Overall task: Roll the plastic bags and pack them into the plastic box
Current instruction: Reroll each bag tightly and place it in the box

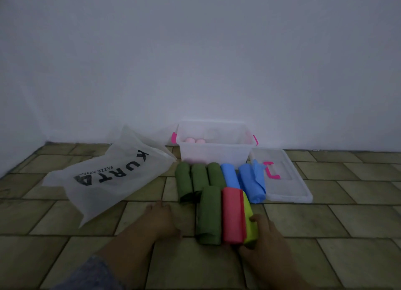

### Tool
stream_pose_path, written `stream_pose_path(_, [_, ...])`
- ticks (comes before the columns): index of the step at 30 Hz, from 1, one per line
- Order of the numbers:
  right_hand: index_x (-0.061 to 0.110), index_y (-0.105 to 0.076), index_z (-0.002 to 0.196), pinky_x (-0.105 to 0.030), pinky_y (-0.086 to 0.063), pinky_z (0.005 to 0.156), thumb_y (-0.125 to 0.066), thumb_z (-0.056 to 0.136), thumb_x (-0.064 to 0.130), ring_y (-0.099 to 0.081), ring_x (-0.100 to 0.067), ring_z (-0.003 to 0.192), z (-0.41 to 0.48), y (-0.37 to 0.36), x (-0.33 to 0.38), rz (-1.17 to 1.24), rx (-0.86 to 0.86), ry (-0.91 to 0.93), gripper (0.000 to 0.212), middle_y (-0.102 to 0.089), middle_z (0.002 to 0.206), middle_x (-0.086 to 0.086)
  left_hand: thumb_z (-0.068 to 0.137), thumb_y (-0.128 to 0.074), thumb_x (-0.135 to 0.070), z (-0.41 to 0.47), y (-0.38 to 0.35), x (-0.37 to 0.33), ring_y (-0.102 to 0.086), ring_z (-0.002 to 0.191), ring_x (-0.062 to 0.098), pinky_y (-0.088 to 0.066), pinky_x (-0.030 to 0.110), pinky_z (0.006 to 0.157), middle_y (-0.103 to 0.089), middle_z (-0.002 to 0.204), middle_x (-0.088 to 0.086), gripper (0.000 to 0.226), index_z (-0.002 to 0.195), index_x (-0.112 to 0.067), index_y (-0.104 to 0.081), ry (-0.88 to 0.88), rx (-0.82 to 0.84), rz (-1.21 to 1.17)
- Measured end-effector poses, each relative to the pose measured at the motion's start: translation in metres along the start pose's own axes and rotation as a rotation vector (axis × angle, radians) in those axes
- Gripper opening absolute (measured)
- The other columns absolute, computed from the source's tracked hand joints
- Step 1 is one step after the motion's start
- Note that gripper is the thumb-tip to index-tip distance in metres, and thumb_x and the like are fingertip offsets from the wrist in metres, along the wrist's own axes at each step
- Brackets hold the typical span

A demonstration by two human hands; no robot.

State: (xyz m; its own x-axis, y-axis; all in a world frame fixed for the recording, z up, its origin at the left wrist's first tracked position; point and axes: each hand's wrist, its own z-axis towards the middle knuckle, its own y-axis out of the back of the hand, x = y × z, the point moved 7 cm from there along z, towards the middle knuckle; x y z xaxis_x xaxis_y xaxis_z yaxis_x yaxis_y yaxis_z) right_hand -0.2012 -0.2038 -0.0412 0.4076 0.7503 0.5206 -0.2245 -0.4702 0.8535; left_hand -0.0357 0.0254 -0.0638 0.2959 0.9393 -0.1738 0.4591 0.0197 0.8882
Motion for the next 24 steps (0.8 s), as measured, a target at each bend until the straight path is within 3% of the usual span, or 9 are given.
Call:
stream_pose_path(3, [0.038,-0.035,0.121,-0.026,-0.047,0.077,-0.073,0.059,0.048,-0.053,-0.008,0.09,0.003,0.002,-0.007,0.1,0.061,-0.011,0.073,-0.047,0.113,0.007,0.088,-0.056,-0.035,-0.005,0.021,-0.003,-0.047,0.12,0.021,-0.038,0.026,0.092,-0.044,0.141,0.01,0.054,0.135,-0.012,-0.043,-0.019,-0.142,-0.322])
stream_pose_path(6, [0.035,-0.039,0.124,-0.031,-0.048,0.08,-0.072,0.061,0.049,-0.053,-0.01,0.095,0.007,0.012,-0.006,0.169,0.033,-0.004,0.072,-0.048,0.112,0.007,0.083,-0.061,-0.038,-0.019,0.038,-0.027,-0.053,0.091,0.013,-0.043,0.026,0.076,-0.061,0.115,0.001,0.034,0.113,-0.02,-0.058,-0.109,-0.343,-0.561])
stream_pose_path(8, [0.033,-0.043,0.124,-0.031,-0.047,0.08,-0.068,0.062,0.051,-0.052,-0.009,0.097,0.008,0.021,0.008,0.109,-0.066,0.068,0.069,-0.051,0.114,0.006,0.076,-0.063,-0.049,-0.024,0.035,-0.055,-0.056,0.095,0.014,-0.046,0.028,0.077,-0.056,0.113,-0.002,0.049,0.118,-0.024,-0.053,-0.168,-0.354,-0.592])
stream_pose_path(11, [0.032,-0.04,0.136,-0.03,-0.044,0.09,-0.061,0.069,0.051,-0.049,-0.016,0.112,0.004,0.02,0.038,-0.073,-0.165,0.259,0.073,-0.044,0.137,-0.001,0.072,-0.063,-0.06,-0.02,0.015,-0.089,-0.047,0.121,0.026,-0.041,0.036,0.095,-0.034,0.143,0.008,0.095,0.147,-0.025,-0.017,-0.137,-0.274,-0.497])
stream_pose_path(14, [0.044,-0.024,0.143,-0.036,-0.034,0.108,-0.053,0.076,0.05,-0.032,-0.022,0.135,0.0,-0.005,0.049,-0.22,-0.05,0.324,0.073,-0.014,0.157,0.001,0.074,-0.061,-0.062,-0.019,0.003,-0.103,-0.046,0.121,0.029,-0.039,0.035,0.089,-0.027,0.146,0.014,0.108,0.148,-0.03,0.011,-0.123,-0.219,-0.479])
stream_pose_path(16, [0.047,-0.026,0.14,-0.038,-0.032,0.11,-0.049,0.077,0.051,-0.026,-0.024,0.138,0.001,-0.014,0.047,-0.249,-0.021,0.312,0.067,-0.007,0.158,0.002,0.076,-0.065,-0.051,-0.019,-0.001,-0.098,-0.051,0.115,0.028,-0.042,0.033,0.087,-0.034,0.142,0.015,0.112,0.145,-0.034,0.022,-0.125,-0.221,-0.475])
stream_pose_path(19, [0.045,-0.03,0.137,-0.043,-0.031,0.11,-0.044,0.078,0.056,-0.024,-0.027,0.139,0.006,-0.016,0.045,-0.308,-0.02,0.303,0.061,-0.006,0.158,0.001,0.078,-0.064,-0.05,-0.025,-0.002,-0.072,-0.055,0.109,0.025,-0.047,0.036,0.09,-0.042,0.137,0.014,0.111,0.145,-0.035,0.023,-0.127,-0.25,-0.451])
stream_pose_path(21, [0.043,-0.029,0.137,-0.044,-0.03,0.11,-0.045,0.077,0.055,-0.024,-0.028,0.138,0.013,-0.012,0.037,-0.348,-0.02,0.276,0.063,-0.008,0.158,-0.001,0.078,-0.06,-0.056,-0.031,-0.003,-0.046,-0.052,0.112,0.025,-0.044,0.031,0.088,-0.036,0.142,0.013,0.107,0.146,-0.036,0.021,-0.088,-0.265,-0.492])
stream_pose_path(24, [0.042,-0.025,0.139,-0.046,-0.027,0.11,-0.05,0.075,0.052,-0.02,-0.028,0.139,0.023,-0.003,0.025,-0.378,0.017,0.241,0.069,-0.006,0.158,0.0,0.079,-0.064,-0.043,-0.038,-0.006,-0.011,-0.049,0.114,0.027,-0.046,0.032,0.083,-0.029,0.144,0.014,0.107,0.147,-0.035,0.019,0.019,-0.245,-0.589])
